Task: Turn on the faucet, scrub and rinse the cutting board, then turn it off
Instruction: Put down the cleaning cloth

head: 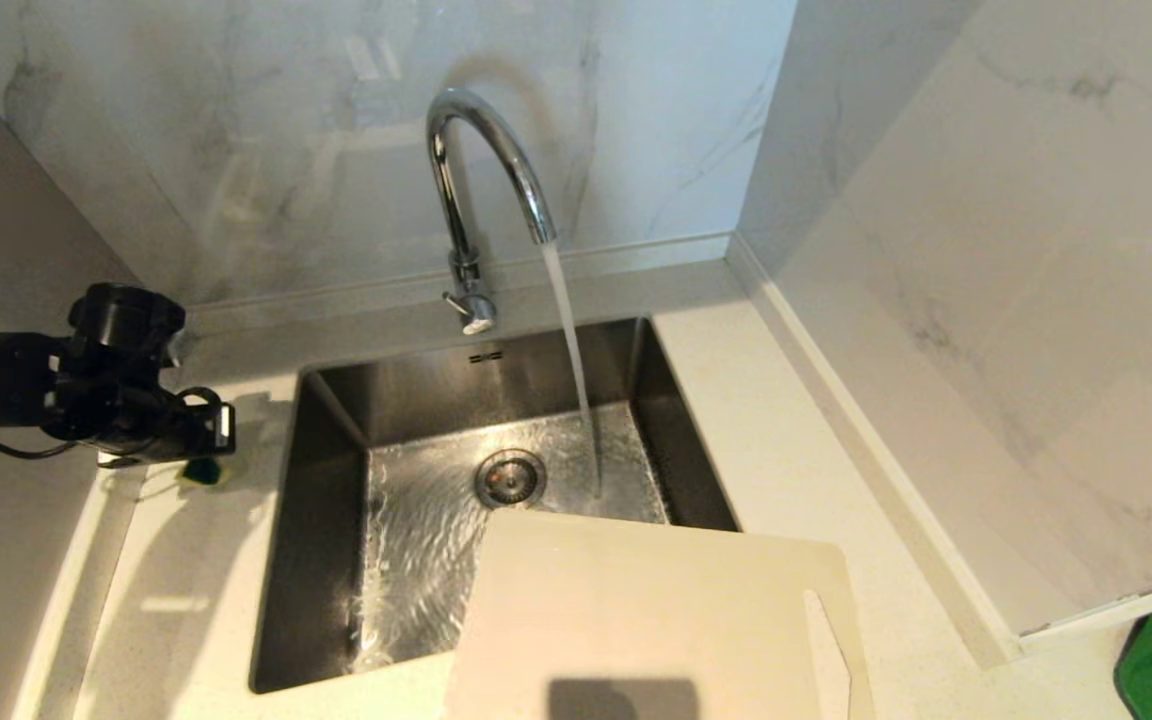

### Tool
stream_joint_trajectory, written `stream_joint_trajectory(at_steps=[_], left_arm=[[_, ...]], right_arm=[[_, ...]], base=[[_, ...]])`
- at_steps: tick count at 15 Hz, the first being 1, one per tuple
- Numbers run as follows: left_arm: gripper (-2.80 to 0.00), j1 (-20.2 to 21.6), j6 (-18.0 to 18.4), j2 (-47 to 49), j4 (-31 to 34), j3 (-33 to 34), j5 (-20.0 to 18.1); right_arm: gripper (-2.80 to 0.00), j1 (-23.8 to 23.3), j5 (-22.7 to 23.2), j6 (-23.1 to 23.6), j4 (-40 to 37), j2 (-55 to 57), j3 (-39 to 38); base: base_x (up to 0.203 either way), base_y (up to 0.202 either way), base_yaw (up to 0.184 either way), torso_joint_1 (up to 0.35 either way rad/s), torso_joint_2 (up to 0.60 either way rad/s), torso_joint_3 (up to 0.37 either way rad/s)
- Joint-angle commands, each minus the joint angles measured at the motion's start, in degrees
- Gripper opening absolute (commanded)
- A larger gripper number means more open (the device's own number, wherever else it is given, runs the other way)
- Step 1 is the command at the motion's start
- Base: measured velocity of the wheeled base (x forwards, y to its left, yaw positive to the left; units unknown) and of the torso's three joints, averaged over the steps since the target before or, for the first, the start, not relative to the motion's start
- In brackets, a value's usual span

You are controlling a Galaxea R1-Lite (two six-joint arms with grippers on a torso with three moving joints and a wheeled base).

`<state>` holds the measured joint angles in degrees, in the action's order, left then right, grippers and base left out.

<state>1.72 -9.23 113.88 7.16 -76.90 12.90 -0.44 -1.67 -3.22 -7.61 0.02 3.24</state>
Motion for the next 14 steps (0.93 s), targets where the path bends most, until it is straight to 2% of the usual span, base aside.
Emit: stream_joint_trajectory(at_steps=[1, 5, 6, 8, 14], left_arm=[[-2.8, 1.7, 0.1, -0.3, 0.1, 0.9, 0.0], [-2.8, 1.7, 0.3, -0.2, 0.0, 2.2, -2.4], [0.0, 1.6, 0.5, -0.1, 0.0, 2.4, -2.5], [0.0, 1.6, 1.3, 0.0, -0.1, 2.5, -4.2], [0.0, 1.6, 1.4, -0.8, 0.0, 3.6, -4.4]], right_arm=[[-2.8, 0.0, 0.0, 0.0, 0.0, 0.0, 0.0], [-2.8, 0.0, 0.0, 0.0, 0.0, 0.0, 0.0], [-2.8, 0.0, 0.0, 0.0, 0.0, 0.0, 0.0], [-2.8, 0.0, 0.0, 0.0, 0.0, 0.0, 0.0], [-2.8, 0.0, 0.0, 0.0, 0.0, 0.0, 0.0]], base=[[0.0, 0.0, 0.0, 0.0, 0.0, 0.0], [0.0, 0.0, 0.0, 0.0, 0.0, 0.0], [0.0, 0.0, 0.0, 0.0, 0.0, 0.0], [0.0, 0.0, 0.0, 0.0, 0.0, 0.0], [0.0, 0.0, 0.0, 0.0, 0.0, 0.0]])
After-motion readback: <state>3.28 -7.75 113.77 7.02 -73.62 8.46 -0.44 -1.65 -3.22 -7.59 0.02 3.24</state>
